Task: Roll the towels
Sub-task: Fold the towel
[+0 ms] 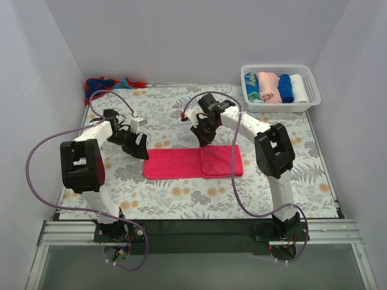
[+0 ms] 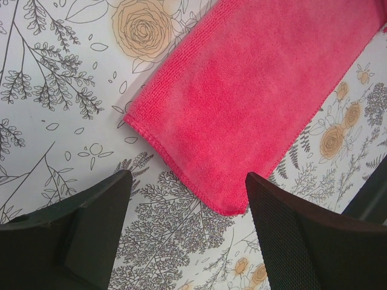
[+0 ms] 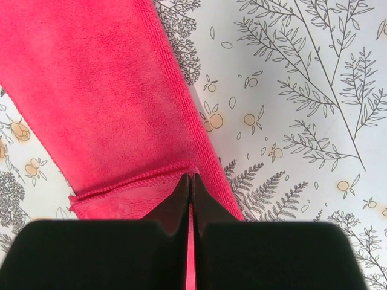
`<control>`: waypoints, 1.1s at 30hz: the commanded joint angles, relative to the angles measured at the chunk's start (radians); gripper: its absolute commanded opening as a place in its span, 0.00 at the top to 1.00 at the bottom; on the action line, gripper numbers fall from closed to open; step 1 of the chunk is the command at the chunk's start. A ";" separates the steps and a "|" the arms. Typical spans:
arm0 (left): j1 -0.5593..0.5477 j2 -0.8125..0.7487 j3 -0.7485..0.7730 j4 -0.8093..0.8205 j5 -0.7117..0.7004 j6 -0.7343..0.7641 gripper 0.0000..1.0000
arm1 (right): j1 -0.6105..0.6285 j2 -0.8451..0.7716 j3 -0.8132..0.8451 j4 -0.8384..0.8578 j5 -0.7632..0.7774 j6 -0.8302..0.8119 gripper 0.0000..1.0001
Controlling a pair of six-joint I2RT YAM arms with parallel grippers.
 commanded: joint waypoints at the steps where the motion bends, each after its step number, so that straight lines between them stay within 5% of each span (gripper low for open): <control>1: -0.003 -0.026 0.011 0.005 0.005 0.001 0.29 | -0.006 0.021 0.052 0.003 -0.027 0.020 0.99; 7: -0.003 -0.023 0.011 0.019 0.005 -0.001 0.25 | -0.006 0.058 0.046 0.002 -0.006 0.034 0.98; 10: -0.004 -0.029 0.012 0.013 0.019 -0.001 0.25 | -0.017 0.052 0.043 0.000 0.006 0.043 0.87; 14: -0.055 -0.071 0.008 -0.032 0.004 0.044 0.31 | -0.072 -0.019 0.034 -0.024 0.003 0.054 0.57; 16: -0.069 -0.091 -0.003 -0.045 -0.039 0.049 0.36 | -0.115 -0.082 0.017 -0.070 -0.012 0.046 0.53; 19: -0.121 -0.074 -0.028 -0.068 -0.085 0.045 0.45 | -0.161 -0.173 -0.083 -0.124 -0.023 0.007 0.54; 20: -0.125 -0.068 -0.046 -0.074 -0.104 0.042 0.53 | -0.172 -0.197 -0.121 -0.133 -0.021 -0.009 0.60; 24: -0.139 -0.057 -0.084 -0.061 -0.147 0.033 0.60 | -0.190 -0.280 -0.328 -0.152 -0.003 -0.060 0.76; 33: -0.152 0.090 0.001 0.004 -0.233 -0.071 0.76 | -0.190 -0.229 -0.500 -0.104 -0.014 -0.026 0.83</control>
